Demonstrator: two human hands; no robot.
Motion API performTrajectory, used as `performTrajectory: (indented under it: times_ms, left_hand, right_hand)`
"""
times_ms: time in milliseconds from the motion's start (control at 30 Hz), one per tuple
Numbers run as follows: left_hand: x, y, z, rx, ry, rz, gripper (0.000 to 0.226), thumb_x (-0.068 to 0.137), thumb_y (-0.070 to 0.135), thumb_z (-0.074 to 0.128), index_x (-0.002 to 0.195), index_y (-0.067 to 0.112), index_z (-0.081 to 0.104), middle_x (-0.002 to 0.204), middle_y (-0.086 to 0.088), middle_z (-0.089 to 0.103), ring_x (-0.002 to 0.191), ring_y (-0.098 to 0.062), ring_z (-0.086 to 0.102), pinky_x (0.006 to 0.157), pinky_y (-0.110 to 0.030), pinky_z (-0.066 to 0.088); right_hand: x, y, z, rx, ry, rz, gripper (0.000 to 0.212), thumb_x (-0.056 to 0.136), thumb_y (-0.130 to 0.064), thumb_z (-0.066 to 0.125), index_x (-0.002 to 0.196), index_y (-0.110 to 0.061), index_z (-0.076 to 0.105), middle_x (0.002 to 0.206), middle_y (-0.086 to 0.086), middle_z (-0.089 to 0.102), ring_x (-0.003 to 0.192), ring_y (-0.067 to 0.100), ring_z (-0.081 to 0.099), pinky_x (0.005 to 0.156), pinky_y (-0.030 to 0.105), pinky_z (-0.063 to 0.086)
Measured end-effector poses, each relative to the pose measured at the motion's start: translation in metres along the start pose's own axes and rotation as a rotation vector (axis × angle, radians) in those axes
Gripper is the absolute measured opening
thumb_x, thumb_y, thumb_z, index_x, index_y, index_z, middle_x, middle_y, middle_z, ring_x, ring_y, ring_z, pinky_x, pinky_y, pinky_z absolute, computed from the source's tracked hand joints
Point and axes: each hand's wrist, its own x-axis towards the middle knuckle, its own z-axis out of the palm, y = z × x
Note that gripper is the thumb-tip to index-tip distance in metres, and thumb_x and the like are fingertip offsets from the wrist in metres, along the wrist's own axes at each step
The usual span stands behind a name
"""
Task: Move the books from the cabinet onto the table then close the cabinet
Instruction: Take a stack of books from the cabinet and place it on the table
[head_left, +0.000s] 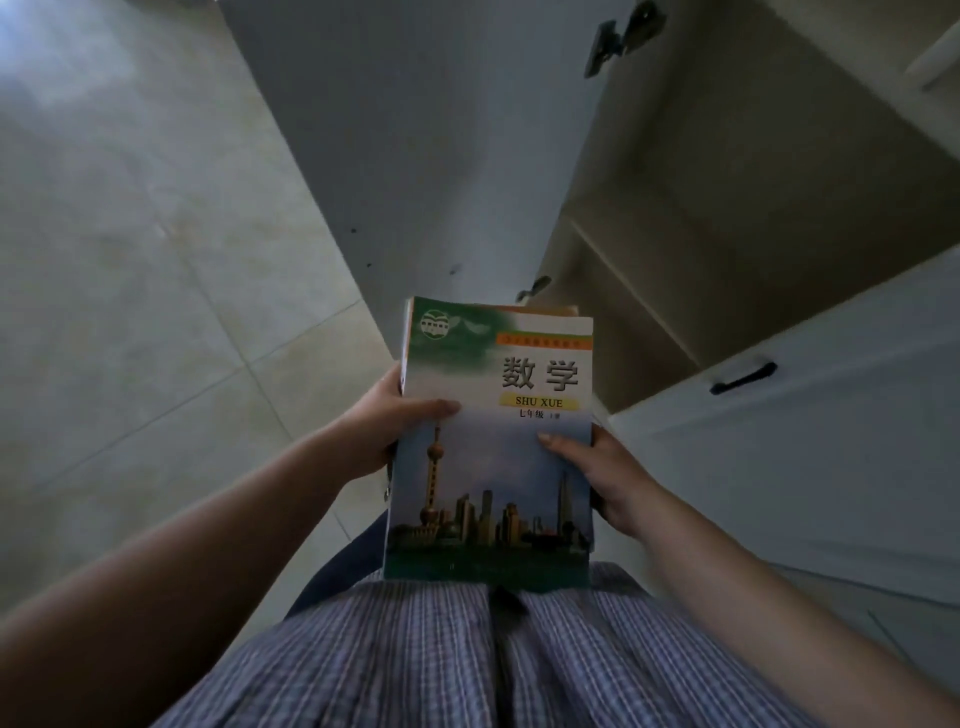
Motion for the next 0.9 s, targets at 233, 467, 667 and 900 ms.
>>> performTrajectory:
  times_ms: [233, 467, 667, 900]
  left_hand:
    - [-0.064, -0.049, -0.046, -0.2, 0.234, 0.061, 0.052, 0.074, 0.004, 0.073, 0.119, 0.013, 0.048, 0.111, -0.016, 0.064, 0.092, -0.031, 0.069, 0.072, -0.042, 0.059]
    - [-0.122, -0.093, -0.09, -0.363, 0.444, 0.104, 0.057, 0.076, 0.003, 0.071, 0.125, 0.007, 0.043, 0.112, -0.018, 0.06, 0.093, -0.031, 0.065, 0.067, -0.036, 0.061]
    - [-0.185, -0.14, -0.145, -0.527, 0.577, 0.142, 0.055, 0.076, 0.007, 0.071, 0.125, 0.006, 0.046, 0.112, -0.018, 0.062, 0.094, -0.032, 0.066, 0.067, -0.037, 0.059]
    - [-0.271, -0.197, -0.226, -0.71, 0.778, 0.197, 0.051, 0.076, 0.005, 0.072, 0.122, 0.006, 0.049, 0.112, -0.019, 0.062, 0.092, -0.032, 0.066, 0.062, -0.036, 0.058]
  right_hand:
    - [-0.002, 0.0, 0.053, -0.21, -0.194, 0.071, 0.036, 0.084, -0.017, 0.067, 0.118, -0.01, 0.06, 0.112, 0.011, 0.069, 0.101, 0.029, 0.066, 0.085, 0.044, 0.056]
    - [-0.003, 0.005, 0.124, -0.421, -0.372, 0.096, 0.028, 0.083, -0.022, 0.069, 0.109, -0.017, 0.06, 0.107, 0.008, 0.07, 0.096, 0.028, 0.068, 0.076, 0.041, 0.058]
    - [-0.013, 0.028, 0.214, -0.593, -0.519, 0.138, 0.039, 0.083, -0.022, 0.069, 0.119, -0.013, 0.057, 0.112, 0.012, 0.068, 0.098, 0.031, 0.068, 0.081, 0.044, 0.058]
    - [-0.039, 0.07, 0.345, -0.738, -0.69, 0.178, 0.034, 0.082, -0.021, 0.07, 0.113, -0.013, 0.06, 0.107, 0.01, 0.072, 0.092, 0.027, 0.071, 0.075, 0.039, 0.059]
